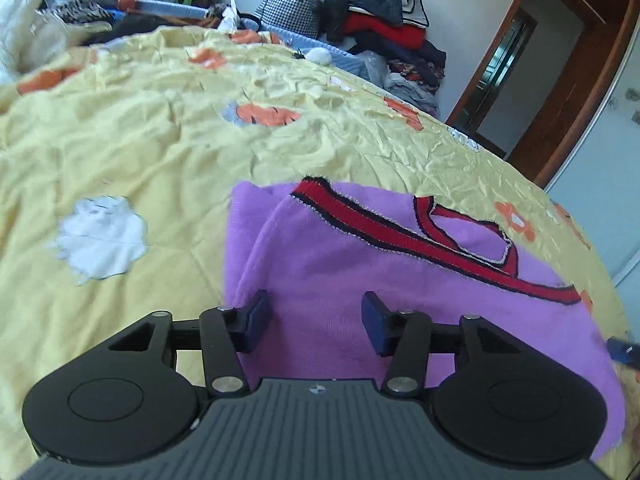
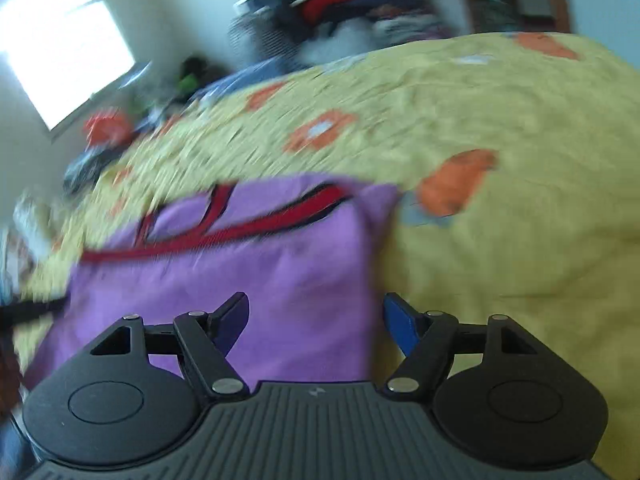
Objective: Fold small clothes
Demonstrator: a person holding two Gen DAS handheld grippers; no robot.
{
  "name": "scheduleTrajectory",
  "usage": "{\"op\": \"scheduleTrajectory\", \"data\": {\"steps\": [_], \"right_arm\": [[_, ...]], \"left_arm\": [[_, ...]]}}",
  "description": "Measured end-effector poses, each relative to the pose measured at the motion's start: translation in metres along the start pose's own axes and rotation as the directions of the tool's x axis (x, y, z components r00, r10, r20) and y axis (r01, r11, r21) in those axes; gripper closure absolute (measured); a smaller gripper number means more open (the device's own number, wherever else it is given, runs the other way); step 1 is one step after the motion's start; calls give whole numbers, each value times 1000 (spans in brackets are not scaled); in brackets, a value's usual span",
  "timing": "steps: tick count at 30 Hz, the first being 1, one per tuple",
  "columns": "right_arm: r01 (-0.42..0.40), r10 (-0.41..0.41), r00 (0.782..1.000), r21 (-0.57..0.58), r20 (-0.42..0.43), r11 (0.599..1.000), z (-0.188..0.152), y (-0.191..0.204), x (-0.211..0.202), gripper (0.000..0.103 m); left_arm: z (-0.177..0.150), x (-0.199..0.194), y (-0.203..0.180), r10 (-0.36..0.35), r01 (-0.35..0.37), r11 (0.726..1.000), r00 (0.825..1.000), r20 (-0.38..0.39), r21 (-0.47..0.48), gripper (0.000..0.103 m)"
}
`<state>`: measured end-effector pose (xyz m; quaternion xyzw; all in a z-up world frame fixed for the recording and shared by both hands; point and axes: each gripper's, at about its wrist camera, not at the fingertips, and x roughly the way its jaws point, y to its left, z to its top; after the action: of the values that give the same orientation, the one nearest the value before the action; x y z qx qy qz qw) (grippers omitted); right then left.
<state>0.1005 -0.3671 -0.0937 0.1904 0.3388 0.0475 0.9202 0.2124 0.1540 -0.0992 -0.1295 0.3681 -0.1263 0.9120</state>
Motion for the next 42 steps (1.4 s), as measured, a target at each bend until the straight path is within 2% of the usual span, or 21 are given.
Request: {"op": "scheduleTrajectory", "data": {"steps": [2,4,7,8,9,10,13,17,20,23,25,26,27,29,31,33,35,36,39,41,42], "right_arm": [[-30,31,999,-12,20,999,-6,4,-26,29],[-96,96,995,0,17,995,-21,14,-39,27],[-162,160,986,-54,-42,985,-49,37,-35,29],[-107,99,991,-92,-86,990,-58,41,-29,29],[1,-20,994,-170,-108,986,-68,43,-23,29],[56,-75,996,-278,-58,959,-79,46,-26,29],[38,-61,995,-261,-81,965,-75,49,-39,29],[56,-48,998,-284,35,957,-48,72,-35,23],[87,-68,995,-320,73,944,-29,96,6,21],[44,-41,999,-348,15,936,-18,117,57,21],[64,-82,996,-415,-27,907,-21,129,80,21],[140,-160,987,-458,-5,878,-24,129,89,18],[191,-195,980,-459,40,867,-24,122,90,0],[175,-186,983,-312,-5,934,-9,89,89,0],[231,-233,972,-297,29,927,-2,88,75,0],[164,-160,986,-304,39,938,-1,100,67,0],[74,-73,997,-278,15,958,-1,116,76,0],[65,-66,998,-283,9,957,-2,127,85,0],[46,-66,997,-322,-51,946,-6,152,121,0],[91,-115,993,-408,-33,908,-10,161,127,0],[93,-118,992,-409,-38,908,-7,156,126,0]], "left_arm": [[-11,-29,-4,-67,67,998,997,48,17,37],[-28,-47,-12,-116,114,993,993,38,42,35],[-58,-51,-15,-70,72,994,997,-32,81,35],[-68,-48,-9,-40,43,997,997,-59,68,44],[-77,-54,-3,-43,44,996,999,-15,77,41],[-82,-59,1,-26,27,995,1000,-5,101,45],[-88,-78,7,16,-14,996,1000,-19,88,47],[-76,-90,-11,-7,2,994,999,43,110,27],[-53,-65,-34,-24,15,993,997,76,117,26],[-30,-19,-57,-7,3,995,999,39,101,27],[-22,10,-72,94,-99,983,995,37,153,29],[-21,25,-73,157,-155,973,988,6,171,29],[-23,32,-69,170,-170,968,985,14,185,30],[-32,33,-64,259,-271,930,963,78,250,23],[-31,22,-49,260,-266,946,964,55,188,24],[-24,7,-48,268,-271,954,963,36,132,33],[-16,0,-57,183,-185,979,982,40,81,30],[-10,5,-65,146,-148,986,989,35,72,30],[1,41,-95,128,-129,985,992,15,119,27],[1,74,-99,241,-239,957,970,5,162,27],[-3,81,-96,258,-261,947,965,44,189,24]]}}
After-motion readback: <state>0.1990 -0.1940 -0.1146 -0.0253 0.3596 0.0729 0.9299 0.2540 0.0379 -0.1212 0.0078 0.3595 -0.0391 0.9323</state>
